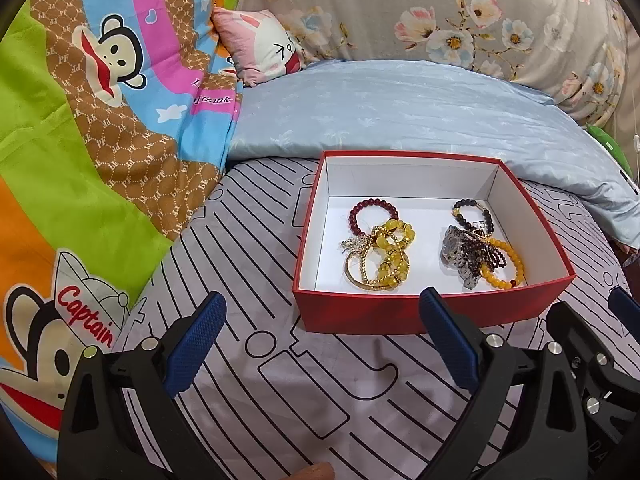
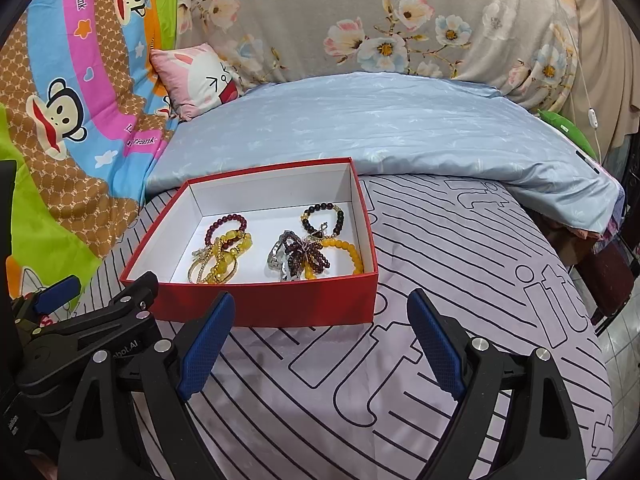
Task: Organize jewelry
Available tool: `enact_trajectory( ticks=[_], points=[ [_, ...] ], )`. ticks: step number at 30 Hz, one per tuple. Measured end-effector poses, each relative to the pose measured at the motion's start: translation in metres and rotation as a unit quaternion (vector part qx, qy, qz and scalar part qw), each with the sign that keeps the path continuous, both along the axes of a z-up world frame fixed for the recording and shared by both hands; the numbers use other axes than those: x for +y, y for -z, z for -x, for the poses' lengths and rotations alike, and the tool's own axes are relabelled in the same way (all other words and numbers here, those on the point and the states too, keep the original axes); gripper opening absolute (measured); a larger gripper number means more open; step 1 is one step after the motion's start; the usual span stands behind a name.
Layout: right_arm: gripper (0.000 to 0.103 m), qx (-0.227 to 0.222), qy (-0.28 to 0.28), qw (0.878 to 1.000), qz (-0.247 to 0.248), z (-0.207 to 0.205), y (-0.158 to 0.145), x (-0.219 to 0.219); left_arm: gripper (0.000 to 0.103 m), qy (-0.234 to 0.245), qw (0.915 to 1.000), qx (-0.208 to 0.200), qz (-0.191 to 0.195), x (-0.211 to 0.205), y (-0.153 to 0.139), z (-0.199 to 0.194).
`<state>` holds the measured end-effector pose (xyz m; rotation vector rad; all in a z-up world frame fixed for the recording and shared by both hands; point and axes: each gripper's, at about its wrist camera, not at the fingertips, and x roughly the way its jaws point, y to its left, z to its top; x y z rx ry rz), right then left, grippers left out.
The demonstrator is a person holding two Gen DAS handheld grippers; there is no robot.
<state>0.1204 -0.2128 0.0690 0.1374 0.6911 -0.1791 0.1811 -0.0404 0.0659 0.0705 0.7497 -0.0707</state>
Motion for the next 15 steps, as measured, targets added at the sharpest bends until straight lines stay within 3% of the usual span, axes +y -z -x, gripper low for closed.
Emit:
enact_trajectory(
  ticks=[15],
  points=[
    [0.086,0.005,0.003,1.0,0.007,-0.0007,0.0045,0.0016,0.094,-0.003,1.0,0.005,-0.008,-0.0054,0.0054,0.0005]
  ],
)
